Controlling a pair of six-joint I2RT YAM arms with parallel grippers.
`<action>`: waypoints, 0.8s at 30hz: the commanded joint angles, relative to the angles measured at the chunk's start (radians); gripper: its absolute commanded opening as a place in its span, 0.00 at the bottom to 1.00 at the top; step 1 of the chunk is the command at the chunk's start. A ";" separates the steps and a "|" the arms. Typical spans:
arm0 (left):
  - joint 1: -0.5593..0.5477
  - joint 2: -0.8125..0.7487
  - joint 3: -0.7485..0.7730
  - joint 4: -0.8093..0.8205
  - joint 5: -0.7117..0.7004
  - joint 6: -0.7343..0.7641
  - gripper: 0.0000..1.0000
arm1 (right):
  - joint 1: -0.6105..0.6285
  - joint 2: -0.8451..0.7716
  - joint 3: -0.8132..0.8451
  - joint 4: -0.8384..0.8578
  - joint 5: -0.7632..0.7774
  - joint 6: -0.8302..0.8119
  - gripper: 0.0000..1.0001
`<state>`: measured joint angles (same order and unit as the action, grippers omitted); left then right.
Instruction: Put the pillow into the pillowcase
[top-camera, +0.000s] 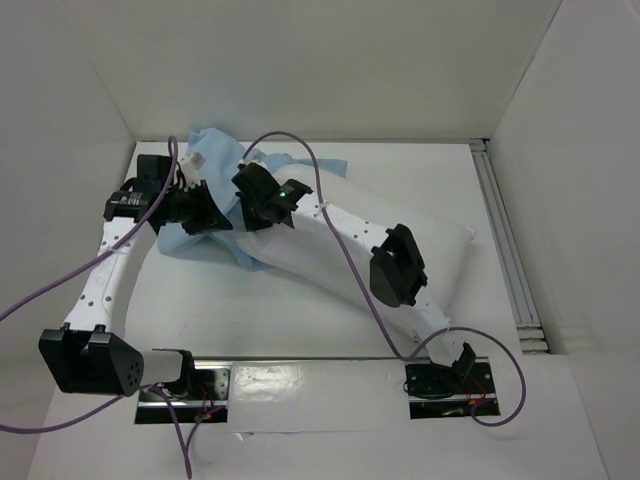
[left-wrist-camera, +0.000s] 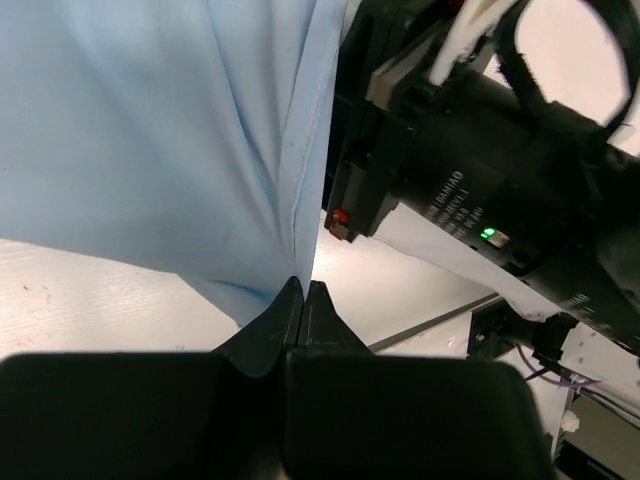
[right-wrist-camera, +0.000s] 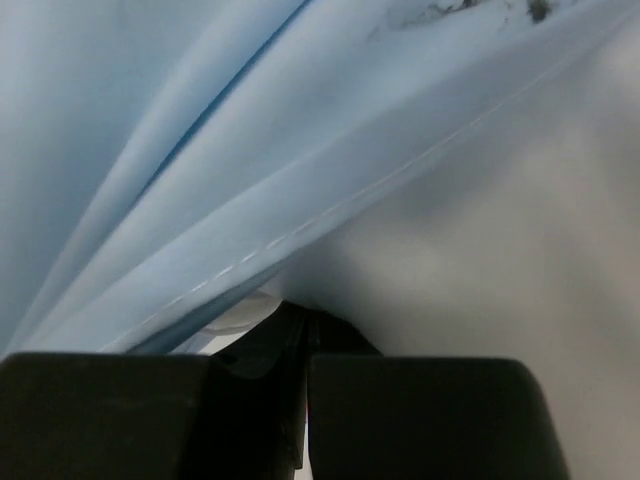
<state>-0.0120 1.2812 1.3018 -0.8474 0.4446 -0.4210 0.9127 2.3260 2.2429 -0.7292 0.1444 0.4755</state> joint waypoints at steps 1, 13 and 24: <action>-0.051 0.006 -0.024 -0.021 0.000 0.004 0.00 | -0.031 -0.172 -0.124 0.219 0.040 0.057 0.00; -0.088 0.052 0.060 -0.111 -0.044 0.073 0.59 | -0.127 -0.460 -0.487 0.455 -0.121 0.146 0.68; -0.146 0.254 0.365 -0.096 -0.286 0.028 0.63 | -0.237 -0.705 -0.517 0.013 0.159 0.089 0.99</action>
<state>-0.1211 1.4631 1.6108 -0.9611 0.2783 -0.3737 0.7528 1.6230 1.6882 -0.5209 0.1799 0.5835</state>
